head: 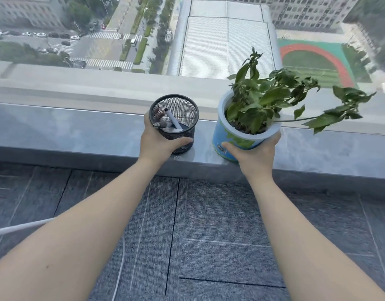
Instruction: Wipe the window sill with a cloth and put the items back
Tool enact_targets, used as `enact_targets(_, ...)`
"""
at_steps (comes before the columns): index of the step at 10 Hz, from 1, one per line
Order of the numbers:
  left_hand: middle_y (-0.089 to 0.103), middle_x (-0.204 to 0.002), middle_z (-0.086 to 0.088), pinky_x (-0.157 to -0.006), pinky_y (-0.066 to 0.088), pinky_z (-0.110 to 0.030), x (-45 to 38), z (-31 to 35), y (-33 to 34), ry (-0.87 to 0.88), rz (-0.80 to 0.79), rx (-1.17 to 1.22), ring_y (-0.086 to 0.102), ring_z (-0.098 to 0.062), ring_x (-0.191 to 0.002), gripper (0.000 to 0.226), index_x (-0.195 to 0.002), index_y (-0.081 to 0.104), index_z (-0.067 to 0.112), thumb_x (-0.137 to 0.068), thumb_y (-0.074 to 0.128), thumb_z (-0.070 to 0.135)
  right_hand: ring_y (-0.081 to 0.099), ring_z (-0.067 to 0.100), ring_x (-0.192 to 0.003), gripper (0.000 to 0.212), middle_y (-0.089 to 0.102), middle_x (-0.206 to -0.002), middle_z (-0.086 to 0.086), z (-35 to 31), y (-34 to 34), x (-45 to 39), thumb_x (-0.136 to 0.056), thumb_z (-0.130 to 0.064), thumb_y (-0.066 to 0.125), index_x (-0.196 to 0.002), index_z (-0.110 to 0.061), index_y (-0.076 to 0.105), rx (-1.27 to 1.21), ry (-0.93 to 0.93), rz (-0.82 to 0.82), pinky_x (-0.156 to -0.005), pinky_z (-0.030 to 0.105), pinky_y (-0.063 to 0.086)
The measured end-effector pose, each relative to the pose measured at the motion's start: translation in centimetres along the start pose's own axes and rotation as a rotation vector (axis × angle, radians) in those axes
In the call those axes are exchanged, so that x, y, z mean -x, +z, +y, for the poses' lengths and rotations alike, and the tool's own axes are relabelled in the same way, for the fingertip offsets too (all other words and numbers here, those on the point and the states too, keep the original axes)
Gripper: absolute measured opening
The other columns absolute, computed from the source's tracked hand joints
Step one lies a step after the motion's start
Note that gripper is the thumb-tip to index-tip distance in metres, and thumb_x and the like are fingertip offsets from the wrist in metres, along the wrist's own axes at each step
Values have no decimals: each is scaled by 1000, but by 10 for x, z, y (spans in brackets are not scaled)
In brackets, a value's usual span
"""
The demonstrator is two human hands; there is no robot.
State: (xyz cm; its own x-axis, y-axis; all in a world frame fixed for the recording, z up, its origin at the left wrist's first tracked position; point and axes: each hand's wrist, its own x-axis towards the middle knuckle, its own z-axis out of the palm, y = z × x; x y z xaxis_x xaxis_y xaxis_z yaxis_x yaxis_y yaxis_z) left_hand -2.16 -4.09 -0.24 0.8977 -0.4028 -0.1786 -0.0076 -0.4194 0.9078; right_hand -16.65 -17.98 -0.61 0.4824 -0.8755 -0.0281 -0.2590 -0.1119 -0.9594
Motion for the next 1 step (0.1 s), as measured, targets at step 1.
enact_targets(1, 60, -114, -3, -102, 45, -38, -2, -10, 1, -31, -56, 24, 58, -17, -108, 103, -123, 42, 6, -35, 84, 40, 35, 16, -132, 106, 32, -145, 7, -4, -1, 3, -61, -12, 83, -141, -7, 14, -54, 61, -35, -103, 8, 34)
